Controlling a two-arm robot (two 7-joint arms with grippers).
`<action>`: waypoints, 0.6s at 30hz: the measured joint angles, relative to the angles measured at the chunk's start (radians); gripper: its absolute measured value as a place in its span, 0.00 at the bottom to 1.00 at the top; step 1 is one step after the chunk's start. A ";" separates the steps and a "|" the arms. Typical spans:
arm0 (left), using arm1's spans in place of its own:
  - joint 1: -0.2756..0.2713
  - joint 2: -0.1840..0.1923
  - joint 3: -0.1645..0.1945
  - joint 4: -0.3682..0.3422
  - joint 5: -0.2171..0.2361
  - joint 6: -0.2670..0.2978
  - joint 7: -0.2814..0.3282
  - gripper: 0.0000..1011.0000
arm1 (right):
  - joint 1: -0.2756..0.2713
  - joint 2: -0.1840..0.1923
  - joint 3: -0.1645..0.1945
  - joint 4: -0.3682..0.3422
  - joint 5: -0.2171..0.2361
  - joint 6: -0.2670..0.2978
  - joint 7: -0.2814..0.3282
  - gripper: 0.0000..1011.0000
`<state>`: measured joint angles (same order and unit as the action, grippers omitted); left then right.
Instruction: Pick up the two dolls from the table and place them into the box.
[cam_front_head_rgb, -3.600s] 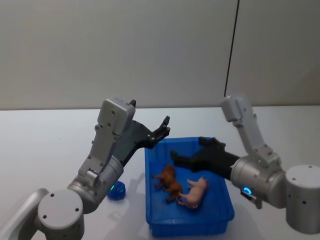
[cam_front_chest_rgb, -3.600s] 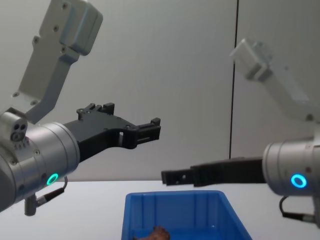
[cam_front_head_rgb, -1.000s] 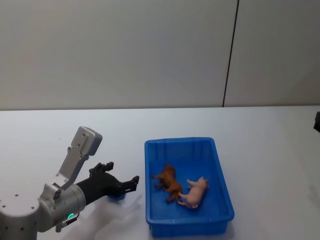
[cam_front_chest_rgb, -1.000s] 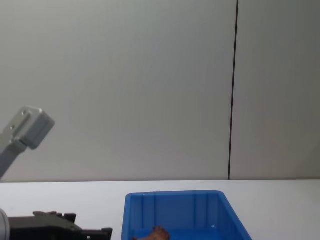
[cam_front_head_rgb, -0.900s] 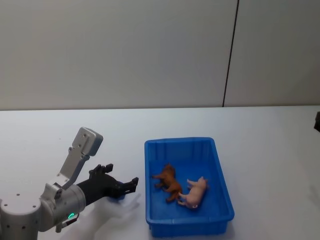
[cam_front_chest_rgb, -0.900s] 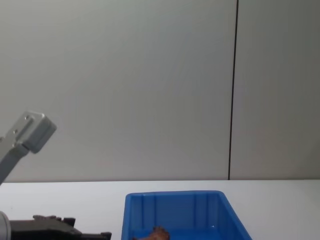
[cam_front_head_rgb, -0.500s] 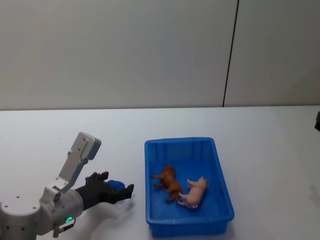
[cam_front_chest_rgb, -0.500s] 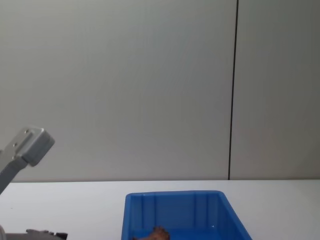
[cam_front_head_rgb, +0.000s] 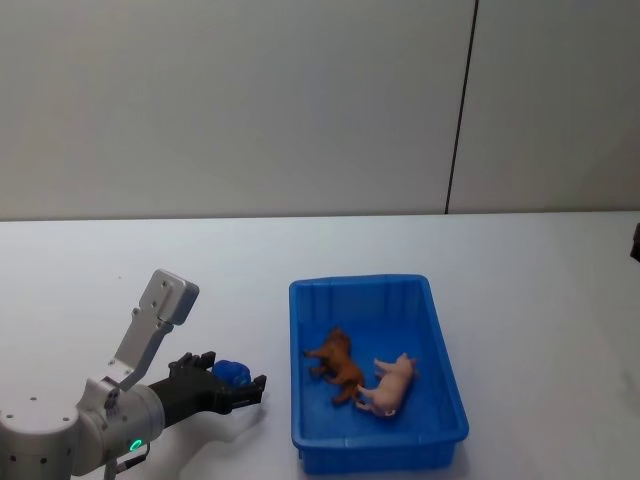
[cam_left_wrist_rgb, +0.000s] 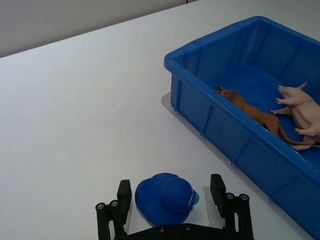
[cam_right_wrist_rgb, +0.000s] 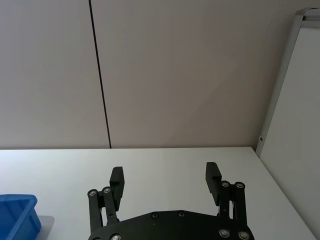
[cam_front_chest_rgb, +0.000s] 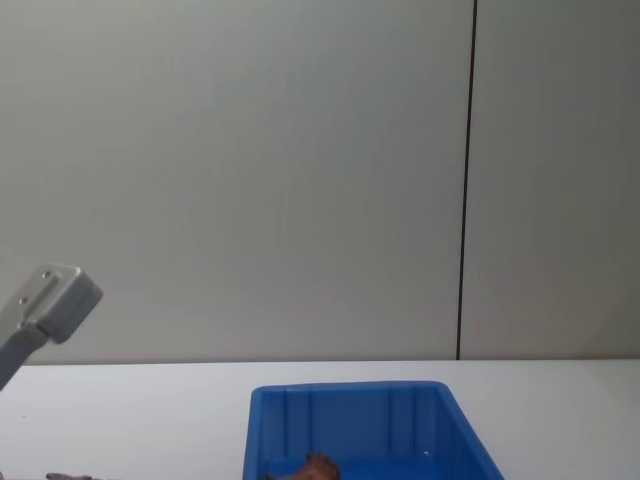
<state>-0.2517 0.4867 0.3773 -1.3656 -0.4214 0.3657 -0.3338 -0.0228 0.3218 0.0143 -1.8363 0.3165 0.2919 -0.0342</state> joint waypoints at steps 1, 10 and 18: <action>-0.001 -0.001 0.000 0.001 0.000 0.000 -0.001 0.99 | 0.000 0.000 0.000 0.000 0.000 0.000 0.000 0.99; -0.006 -0.005 0.001 0.010 -0.002 0.004 -0.011 0.99 | 0.000 0.000 0.000 0.000 0.000 0.000 0.000 0.99; -0.008 -0.007 0.002 0.014 -0.003 0.005 -0.016 0.85 | 0.000 0.000 0.000 0.000 0.000 0.000 0.000 0.99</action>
<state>-0.2598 0.4796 0.3790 -1.3515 -0.4247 0.3705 -0.3500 -0.0228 0.3217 0.0142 -1.8362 0.3165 0.2920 -0.0342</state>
